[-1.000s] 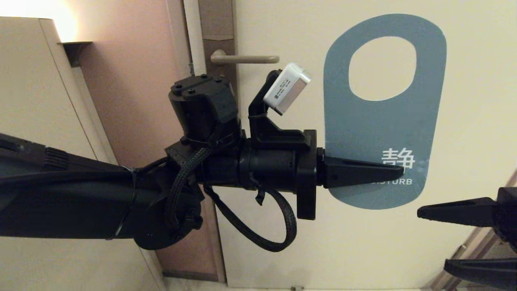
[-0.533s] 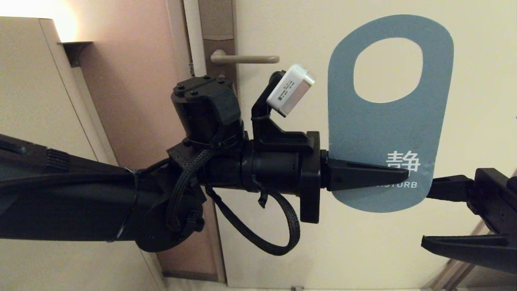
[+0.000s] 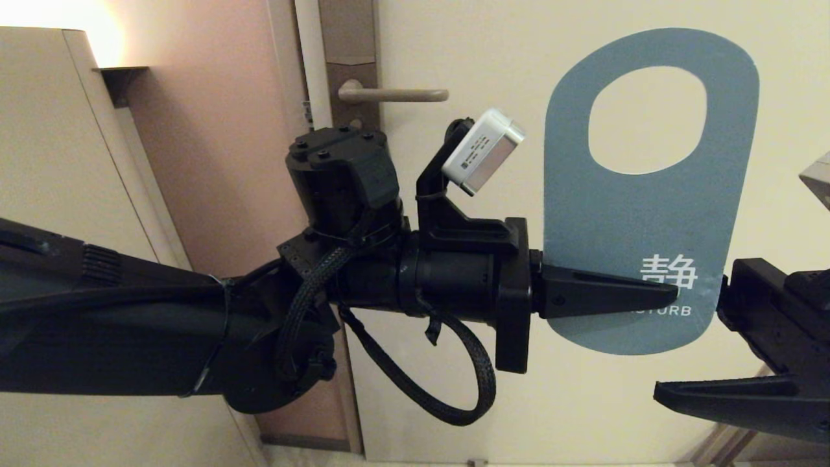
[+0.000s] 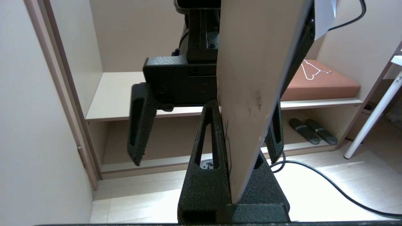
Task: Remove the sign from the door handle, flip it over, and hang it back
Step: Hand it to the other hand
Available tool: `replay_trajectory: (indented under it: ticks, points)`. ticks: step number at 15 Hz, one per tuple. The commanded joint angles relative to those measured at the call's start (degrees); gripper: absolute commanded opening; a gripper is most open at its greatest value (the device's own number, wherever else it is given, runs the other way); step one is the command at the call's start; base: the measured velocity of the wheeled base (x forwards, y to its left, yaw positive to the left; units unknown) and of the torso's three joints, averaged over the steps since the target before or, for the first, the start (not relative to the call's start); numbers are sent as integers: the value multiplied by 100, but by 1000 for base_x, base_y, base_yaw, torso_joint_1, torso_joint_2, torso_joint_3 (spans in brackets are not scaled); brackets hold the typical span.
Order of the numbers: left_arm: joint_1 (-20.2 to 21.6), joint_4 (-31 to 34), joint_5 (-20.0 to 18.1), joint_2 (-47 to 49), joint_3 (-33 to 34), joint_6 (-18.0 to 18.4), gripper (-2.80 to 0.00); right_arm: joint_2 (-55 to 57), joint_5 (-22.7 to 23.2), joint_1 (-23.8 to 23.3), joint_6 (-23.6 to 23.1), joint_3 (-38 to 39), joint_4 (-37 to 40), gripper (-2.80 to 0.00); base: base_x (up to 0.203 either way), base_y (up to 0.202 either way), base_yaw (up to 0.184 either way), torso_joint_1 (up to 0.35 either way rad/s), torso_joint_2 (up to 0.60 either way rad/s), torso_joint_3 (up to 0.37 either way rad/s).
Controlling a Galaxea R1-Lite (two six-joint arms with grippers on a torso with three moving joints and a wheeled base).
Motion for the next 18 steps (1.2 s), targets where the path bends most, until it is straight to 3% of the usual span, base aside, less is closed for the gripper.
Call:
replay_trajectory:
  ticks: [1,5,18]
  points:
    - [-2,-62,-28,68,-9,26,-280,99,31,9,-14,-51,-33,0,0,0,0,0,0,0]
    - [-10,-786,-14,357,-27,-31,-280,261,31,18,-5,-79,-254,0,0,0,0,0,0,0]
    - [-2,-812,64,369,-72,-24,-280,520,-146,378,-5,-307,-255,0,0,0,0,0,0,0]
